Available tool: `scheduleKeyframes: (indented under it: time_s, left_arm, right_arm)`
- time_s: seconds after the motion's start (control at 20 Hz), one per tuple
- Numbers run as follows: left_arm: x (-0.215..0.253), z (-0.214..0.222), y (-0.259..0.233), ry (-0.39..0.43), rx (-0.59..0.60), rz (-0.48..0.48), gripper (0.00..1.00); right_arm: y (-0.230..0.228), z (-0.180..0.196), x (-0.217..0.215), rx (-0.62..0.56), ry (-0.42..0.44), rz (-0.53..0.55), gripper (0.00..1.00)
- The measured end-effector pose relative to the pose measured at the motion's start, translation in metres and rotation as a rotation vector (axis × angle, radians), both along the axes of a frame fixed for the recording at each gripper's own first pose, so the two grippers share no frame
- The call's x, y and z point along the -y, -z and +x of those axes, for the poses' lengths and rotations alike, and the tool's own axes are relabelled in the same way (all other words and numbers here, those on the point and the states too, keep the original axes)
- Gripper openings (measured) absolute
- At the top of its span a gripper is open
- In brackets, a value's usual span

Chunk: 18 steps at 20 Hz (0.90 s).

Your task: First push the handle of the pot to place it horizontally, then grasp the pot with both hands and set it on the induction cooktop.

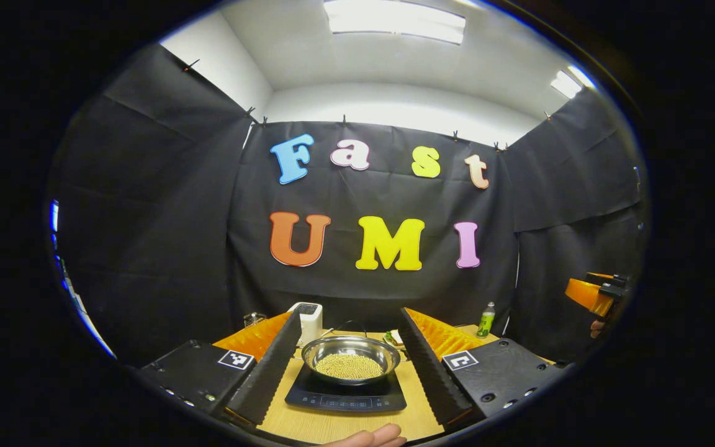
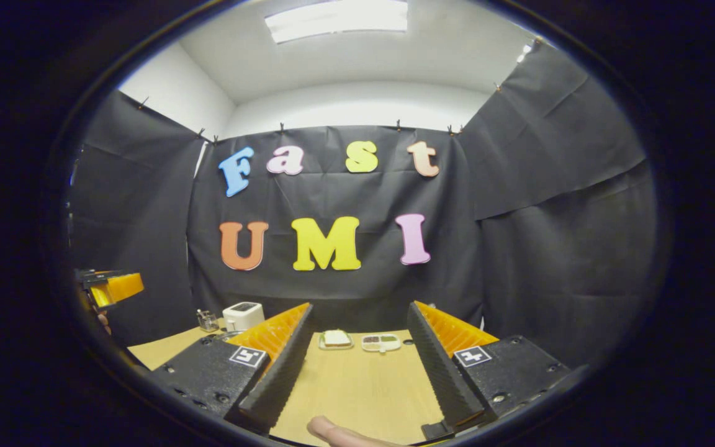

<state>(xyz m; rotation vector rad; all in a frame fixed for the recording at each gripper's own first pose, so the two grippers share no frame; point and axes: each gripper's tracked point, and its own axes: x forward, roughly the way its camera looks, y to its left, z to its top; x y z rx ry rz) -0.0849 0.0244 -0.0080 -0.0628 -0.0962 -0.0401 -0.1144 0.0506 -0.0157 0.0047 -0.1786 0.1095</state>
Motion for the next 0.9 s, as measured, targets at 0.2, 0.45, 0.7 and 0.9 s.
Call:
scheduleKeyframes:
  time_s: [0.2,0.45,0.7,0.9]
  left_arm:
    - [0.006,0.002,0.008,0.021,-0.010,-0.005,0.94]
    - [0.007,0.008,0.021,0.018,-0.006,-0.010,0.94]
    - [0.011,0.009,0.024,0.015,-0.006,-0.002,0.94]
    - [0.020,0.009,0.023,0.023,0.001,0.012,0.94]
  right_arm:
    - [0.006,-0.002,0.005,0.006,-0.007,0.019,0.95]
    - [0.011,0.000,0.013,0.008,-0.007,0.056,0.95]
    - [0.019,0.001,0.026,-0.003,0.008,0.071,0.95]
    - [0.021,0.001,0.031,-0.010,0.014,0.076,0.95]
